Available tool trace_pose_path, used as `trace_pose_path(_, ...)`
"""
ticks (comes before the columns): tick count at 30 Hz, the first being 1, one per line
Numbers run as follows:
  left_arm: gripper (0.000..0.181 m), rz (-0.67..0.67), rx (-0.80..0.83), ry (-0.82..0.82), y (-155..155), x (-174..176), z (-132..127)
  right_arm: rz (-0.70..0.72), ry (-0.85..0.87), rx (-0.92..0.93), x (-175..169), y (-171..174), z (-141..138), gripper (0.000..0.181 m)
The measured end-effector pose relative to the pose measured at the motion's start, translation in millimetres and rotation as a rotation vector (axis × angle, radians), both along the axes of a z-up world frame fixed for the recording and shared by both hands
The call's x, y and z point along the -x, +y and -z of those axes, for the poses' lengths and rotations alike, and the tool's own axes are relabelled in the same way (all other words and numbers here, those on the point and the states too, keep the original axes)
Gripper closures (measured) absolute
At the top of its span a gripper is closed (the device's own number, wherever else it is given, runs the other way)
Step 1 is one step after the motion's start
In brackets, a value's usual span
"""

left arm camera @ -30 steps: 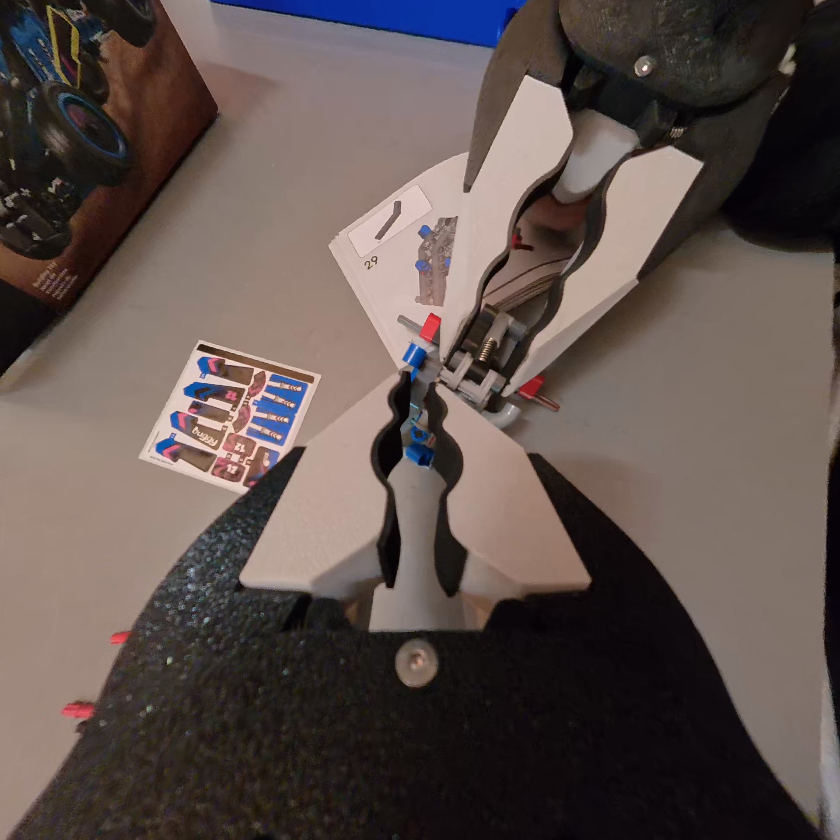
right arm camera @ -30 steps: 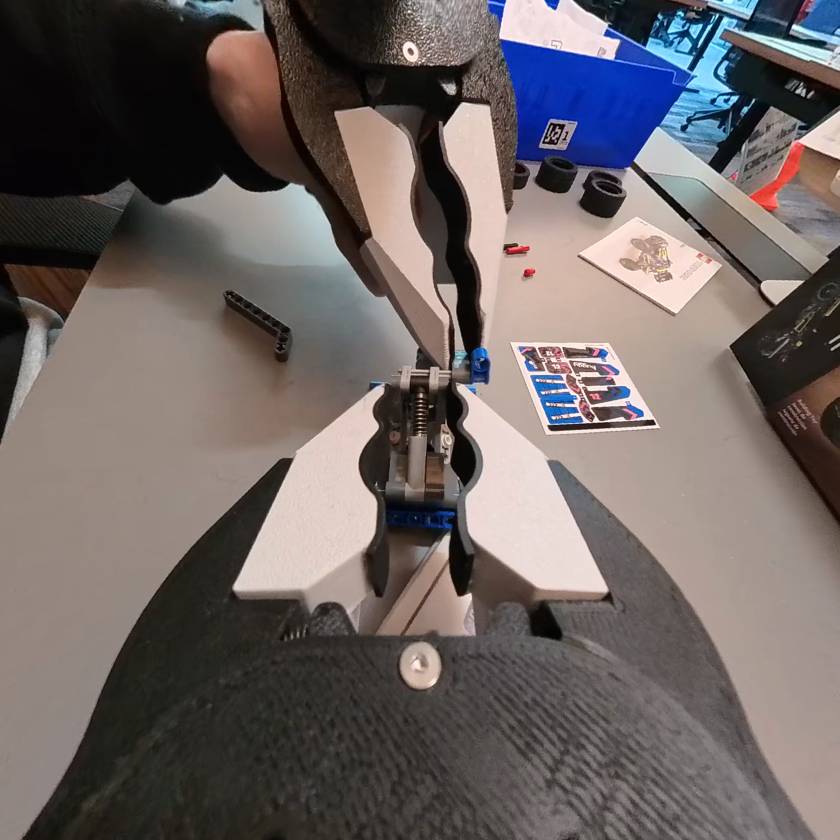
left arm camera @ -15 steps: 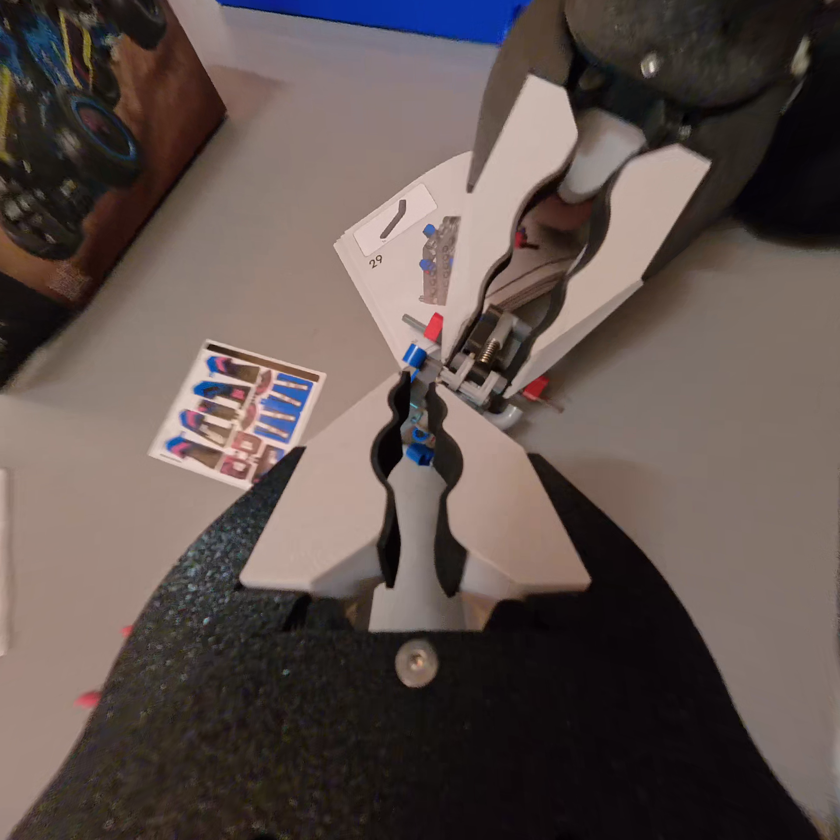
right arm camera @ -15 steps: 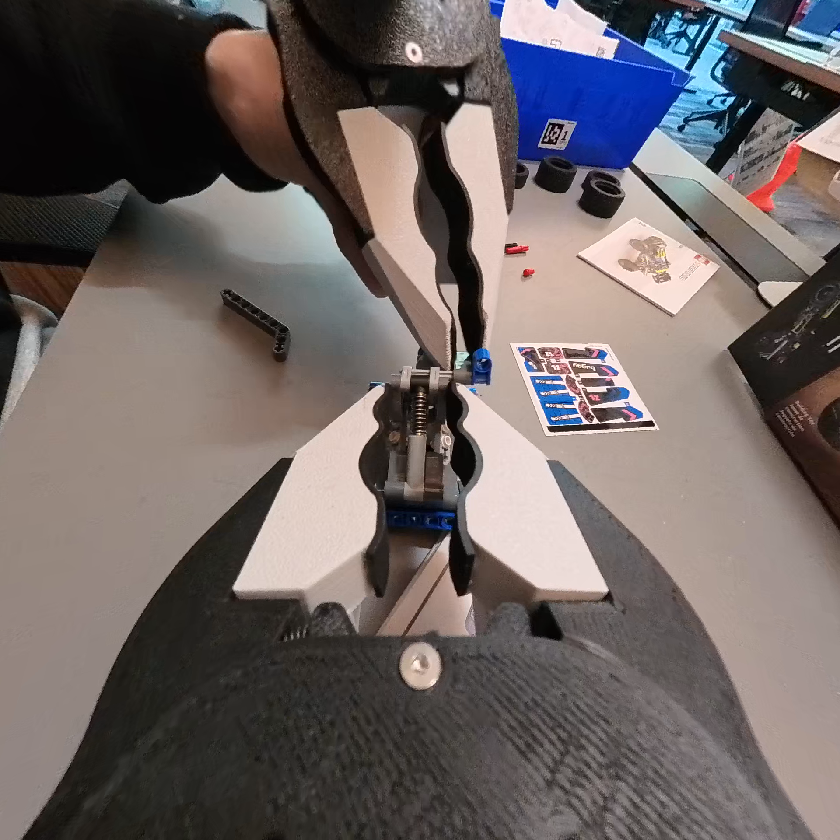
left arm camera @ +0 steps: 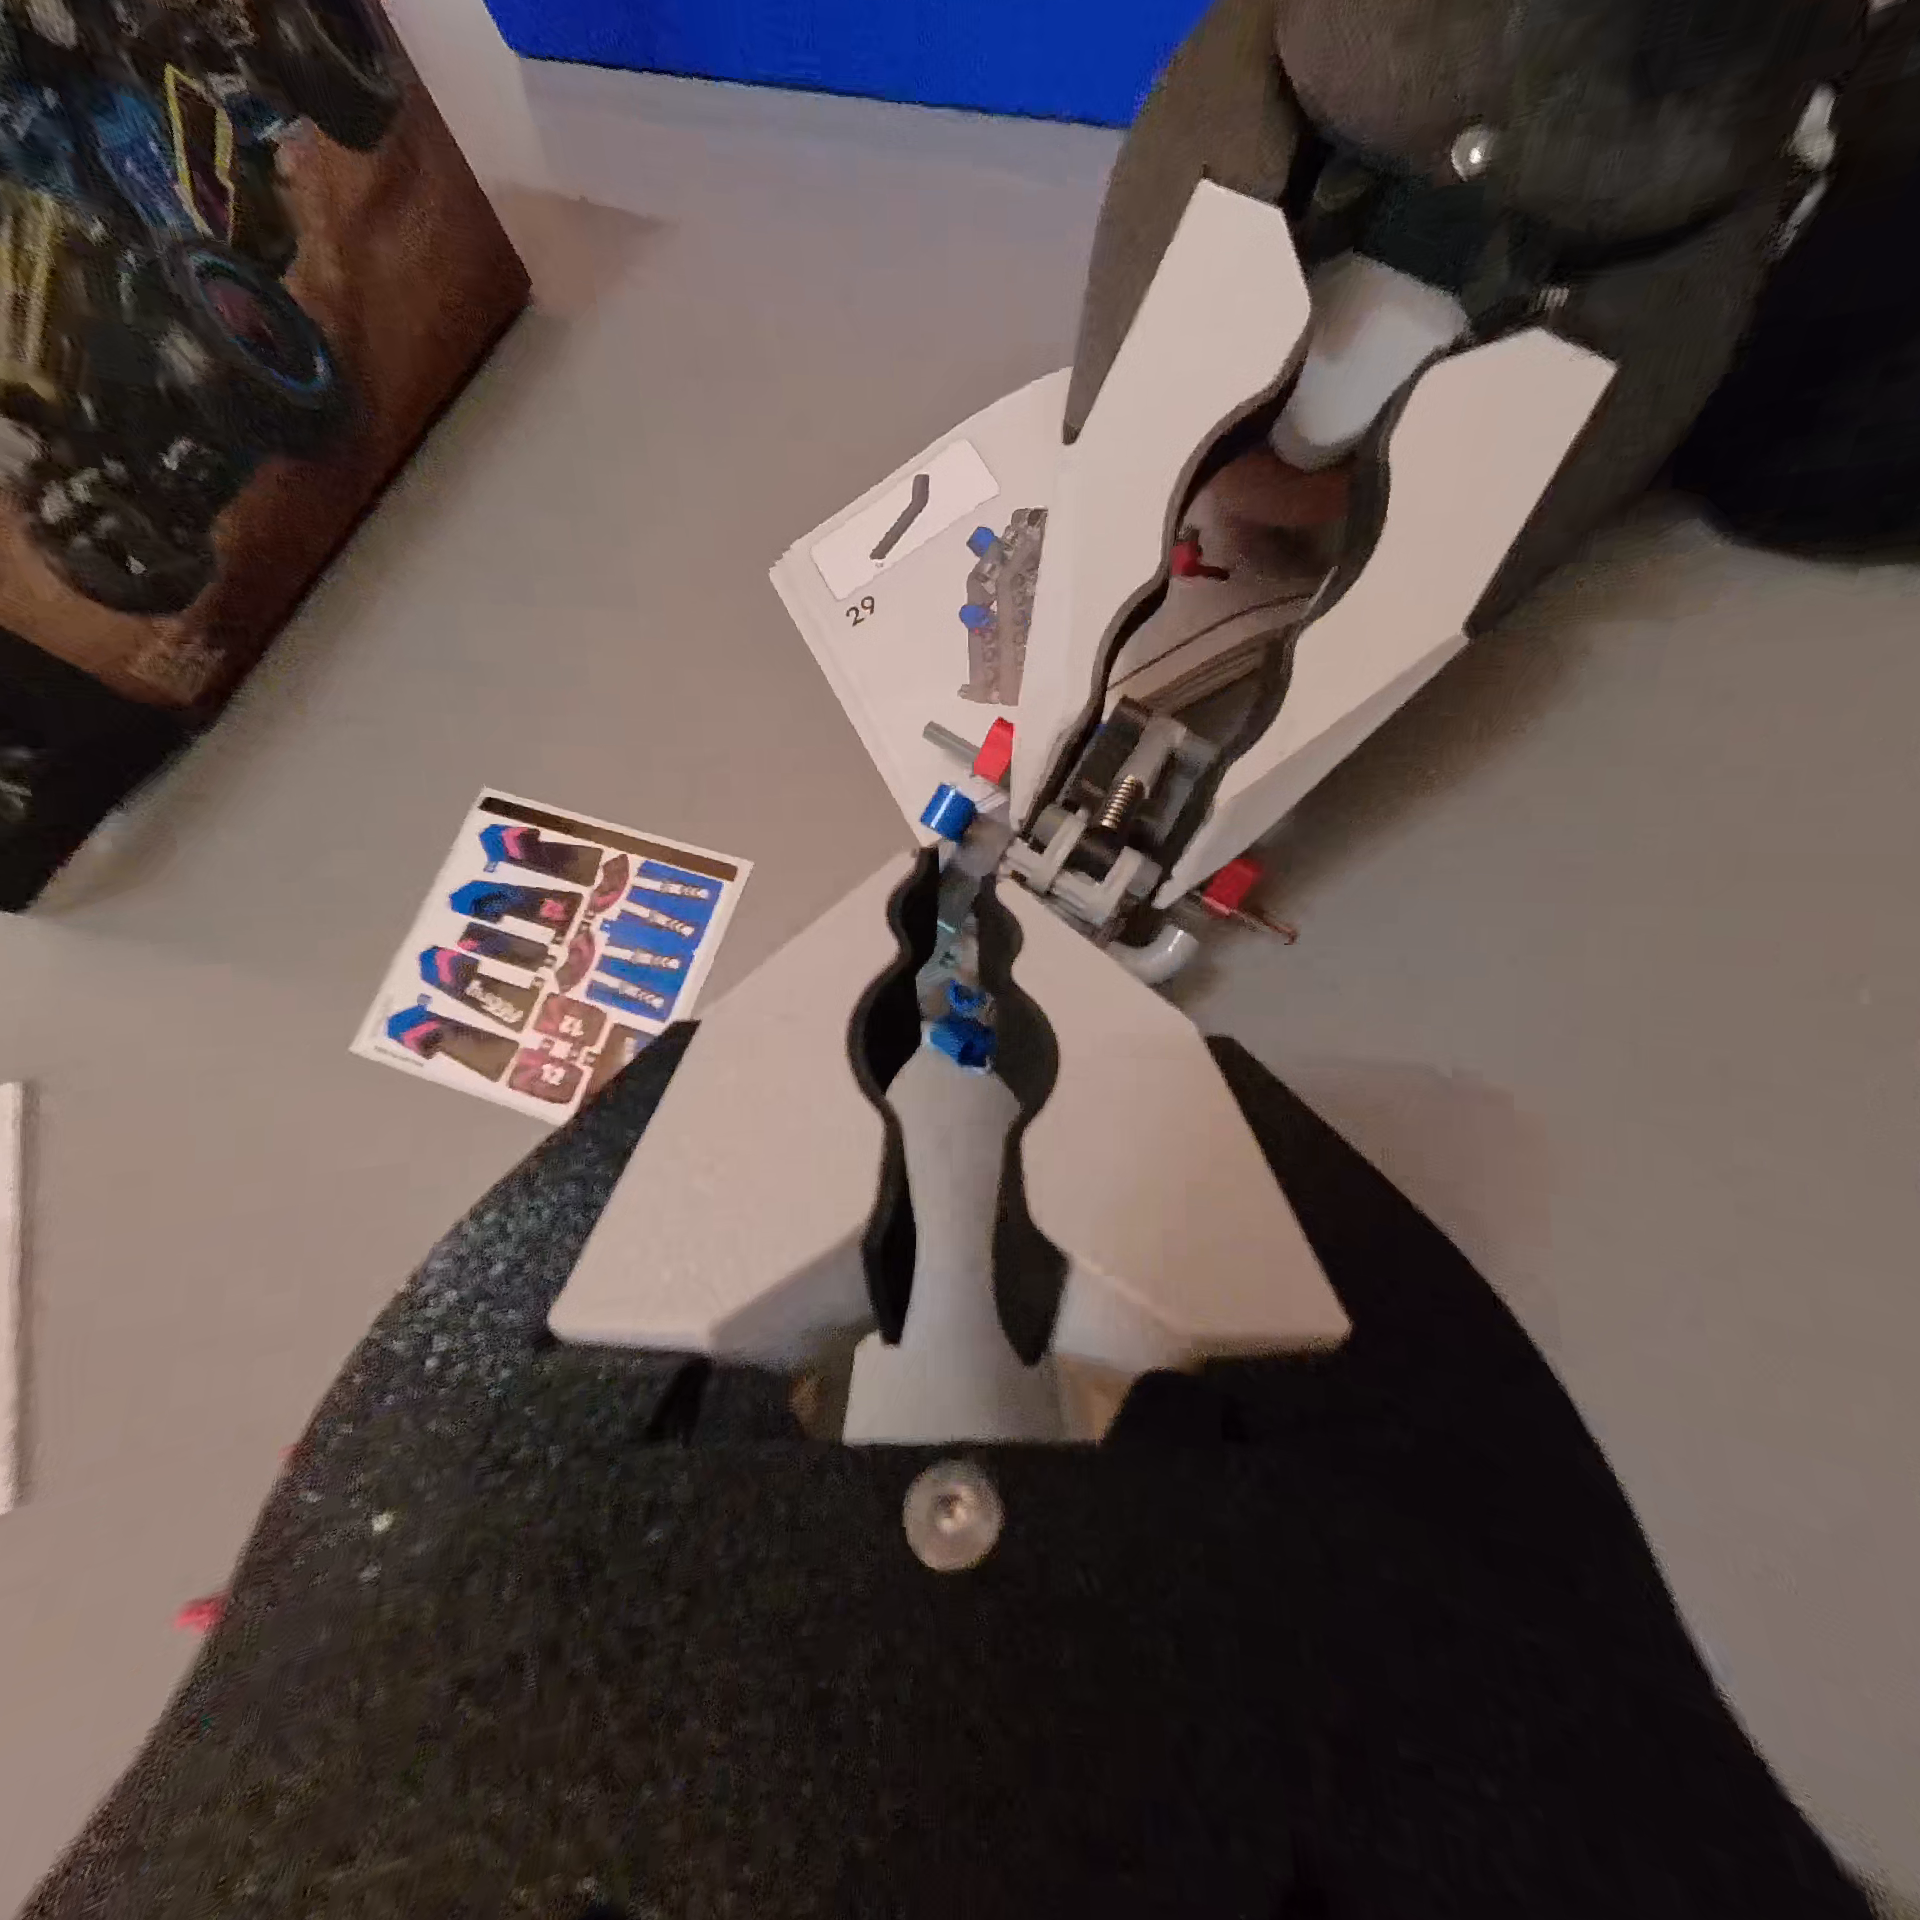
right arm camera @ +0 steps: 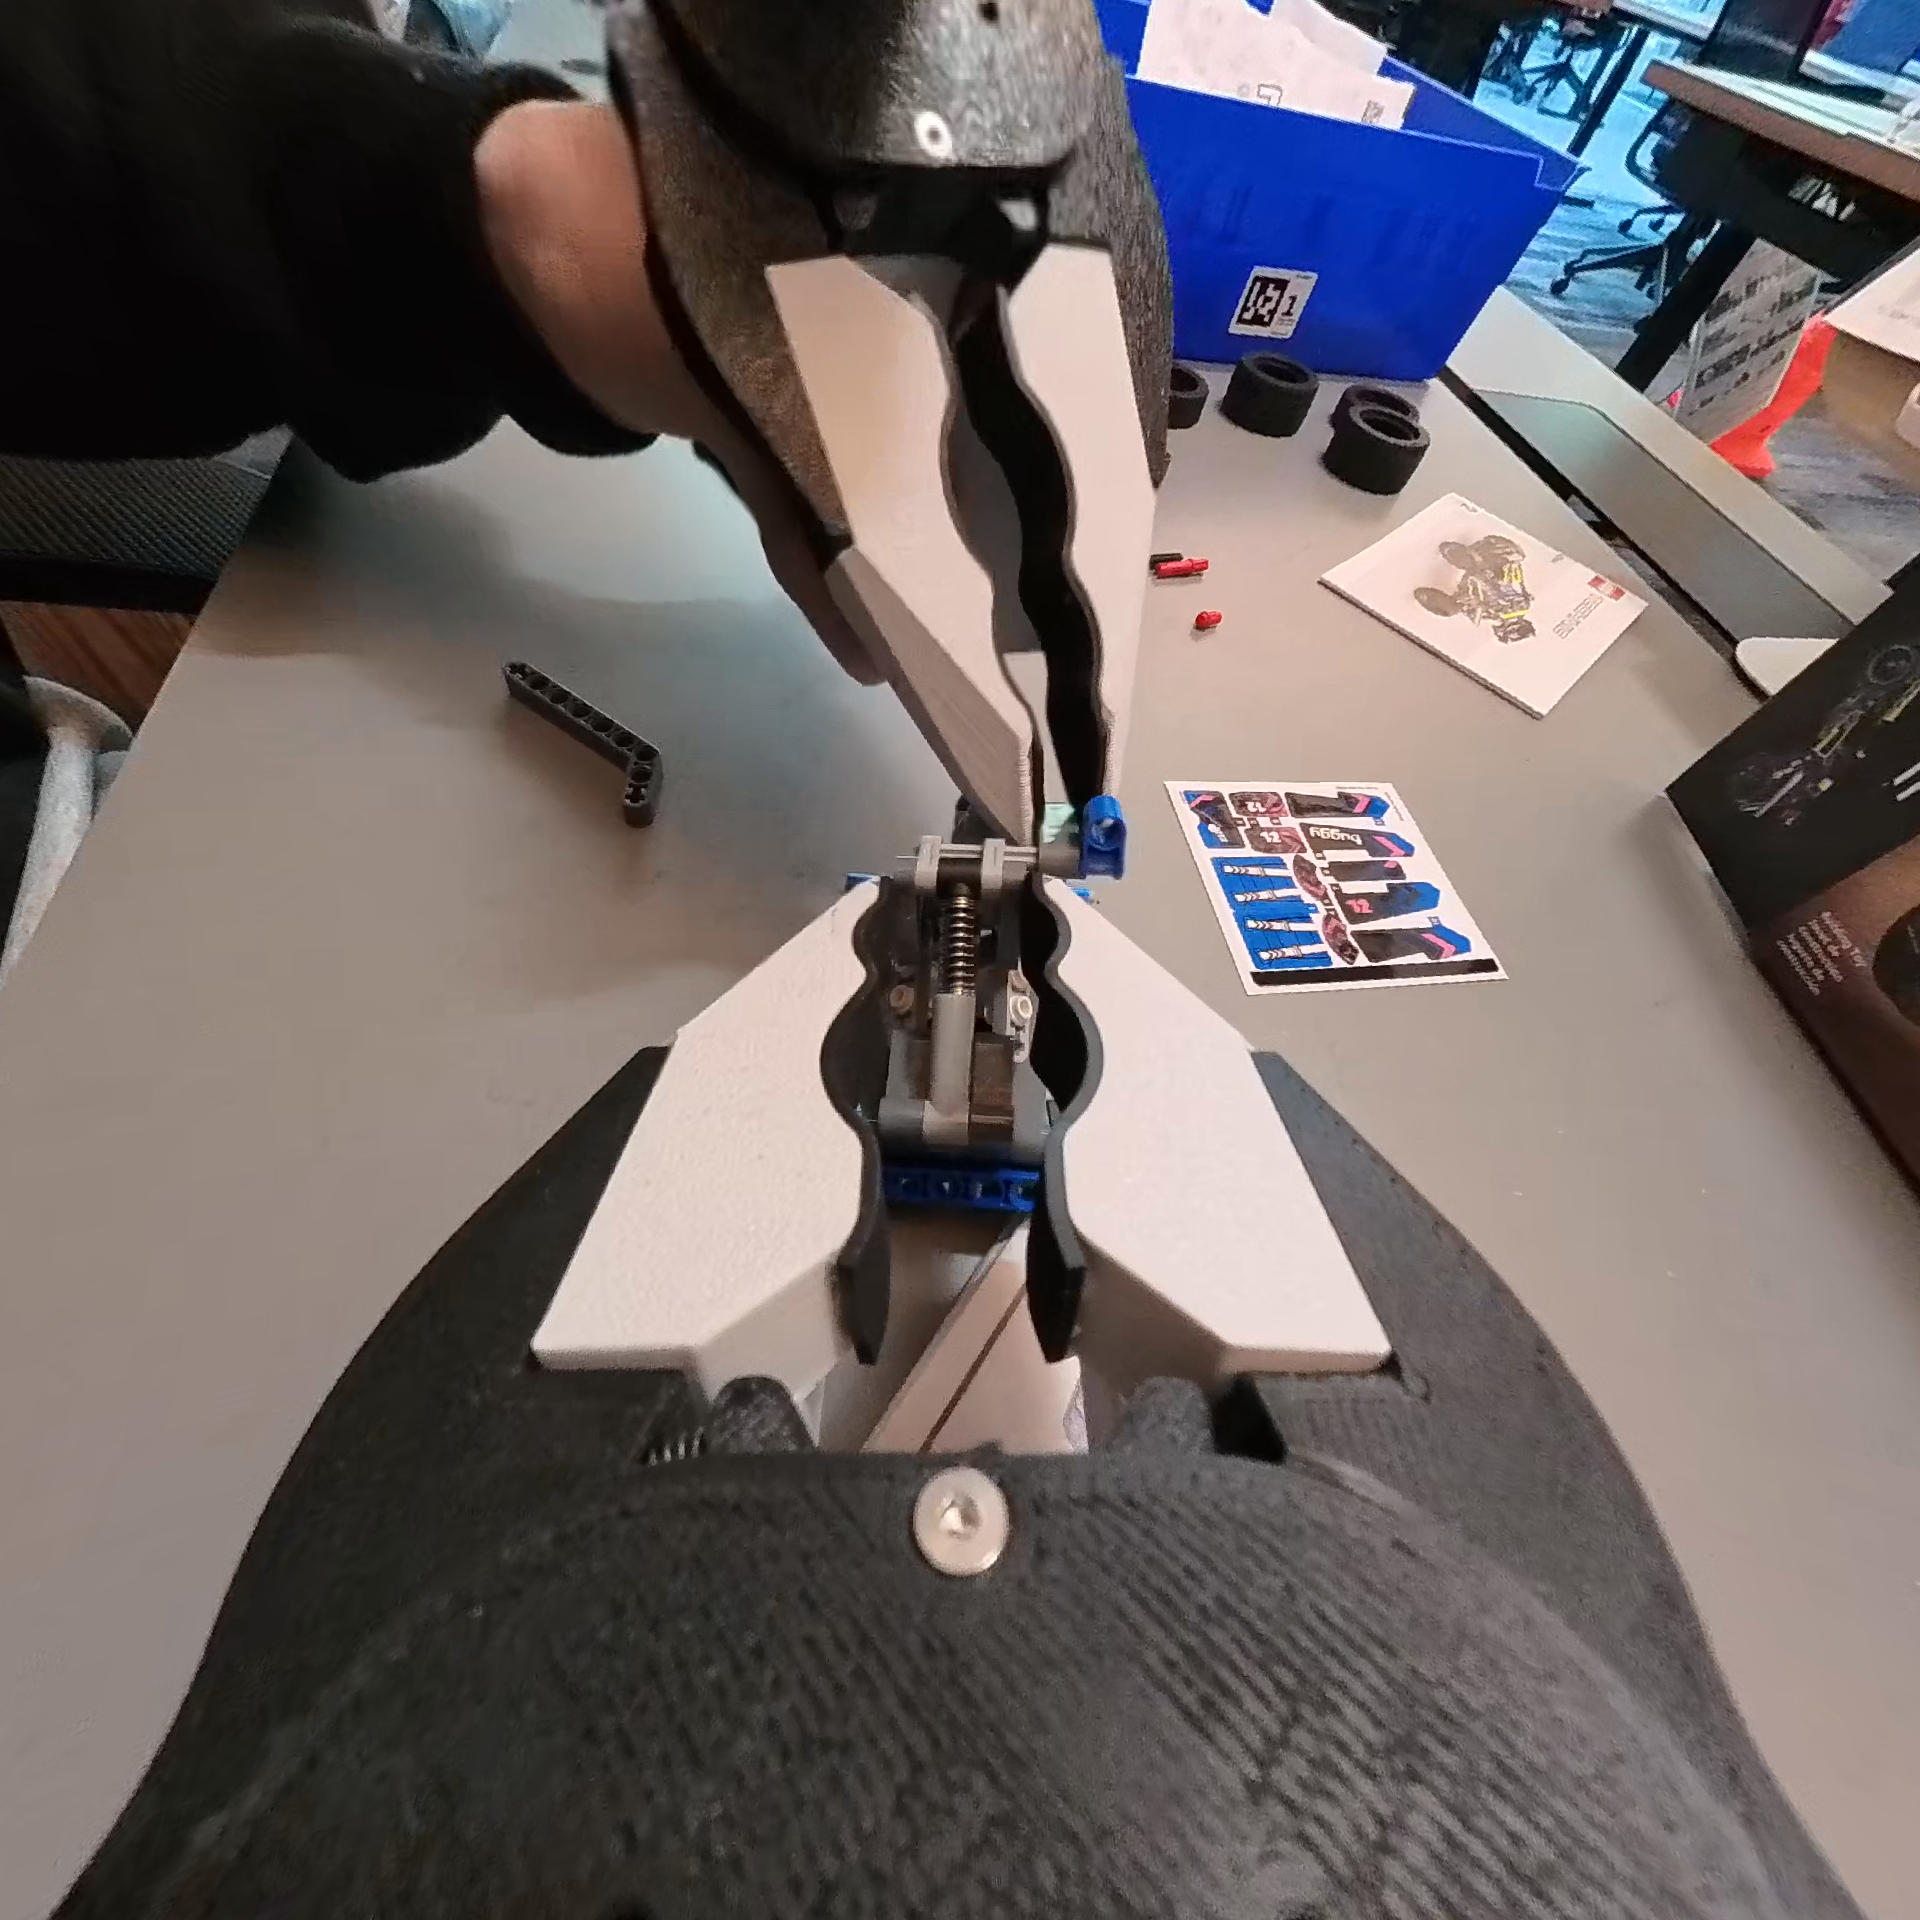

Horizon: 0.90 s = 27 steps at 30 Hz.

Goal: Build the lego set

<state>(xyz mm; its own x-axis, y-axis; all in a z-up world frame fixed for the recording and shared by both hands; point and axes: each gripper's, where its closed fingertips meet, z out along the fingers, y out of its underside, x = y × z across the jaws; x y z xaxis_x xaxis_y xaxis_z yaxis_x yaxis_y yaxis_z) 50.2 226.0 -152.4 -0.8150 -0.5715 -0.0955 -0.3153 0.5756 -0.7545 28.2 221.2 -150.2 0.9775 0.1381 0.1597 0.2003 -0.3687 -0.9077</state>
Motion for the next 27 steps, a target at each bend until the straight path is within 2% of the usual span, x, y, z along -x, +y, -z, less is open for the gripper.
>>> trace_pose_path(2,0.177,0.028,-0.127,-0.067,0,0,0,-0.002,-0.003,0.004,0,0,1,0.159)
trace_pose_path(5,0.177,0.049,-0.183,-0.098,0,0,-1,-0.003,-0.003,0.001,0,-2,1,0.159)
trace_pose_path(10,0.177,0.04,-0.035,-0.021,-1,1,-3,-0.007,0.0,-0.017,0,-1,-2,0.159)
trace_pose_path(13,0.177,0.175,-0.107,-0.077,-2,8,-2,-0.06,0.02,-0.012,7,-3,-1,0.159)
trace_pose_path(16,0.176,0.246,-0.136,-0.06,-4,12,-1,-0.092,0.033,-0.022,10,-3,-3,0.159)
trace_pose_path(23,0.176,0.303,-0.143,0.006,-4,16,3,-0.127,0.021,-0.005,16,-4,0,0.16)
trace_pose_path(27,0.177,0.317,-0.187,-0.057,-3,14,3,-0.111,0.004,-0.003,14,-3,1,0.16)
